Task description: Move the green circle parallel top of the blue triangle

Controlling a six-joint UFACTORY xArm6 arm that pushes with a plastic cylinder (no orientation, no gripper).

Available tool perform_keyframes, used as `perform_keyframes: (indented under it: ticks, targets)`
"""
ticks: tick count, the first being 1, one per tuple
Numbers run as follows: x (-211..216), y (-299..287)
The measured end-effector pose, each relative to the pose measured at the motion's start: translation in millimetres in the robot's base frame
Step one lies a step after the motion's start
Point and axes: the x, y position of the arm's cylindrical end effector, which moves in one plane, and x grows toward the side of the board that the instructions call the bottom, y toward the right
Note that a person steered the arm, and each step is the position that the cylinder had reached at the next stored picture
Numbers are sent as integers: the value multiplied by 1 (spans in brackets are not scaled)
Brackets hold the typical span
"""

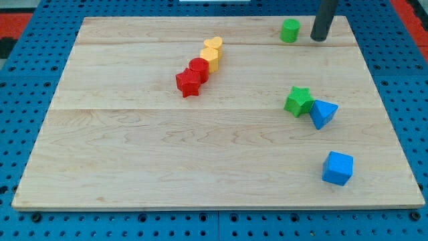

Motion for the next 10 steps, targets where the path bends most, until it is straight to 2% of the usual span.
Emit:
perform_keyframes:
  ticks: [1,2,3,5,7,8,9,10]
  targets:
    - [-39,-8]
    - [-51,-41]
    - [-35,-79]
    - [25,-57]
    - [4,-54]
    - [45,-53]
    - [61,-54]
    - [45,-43]
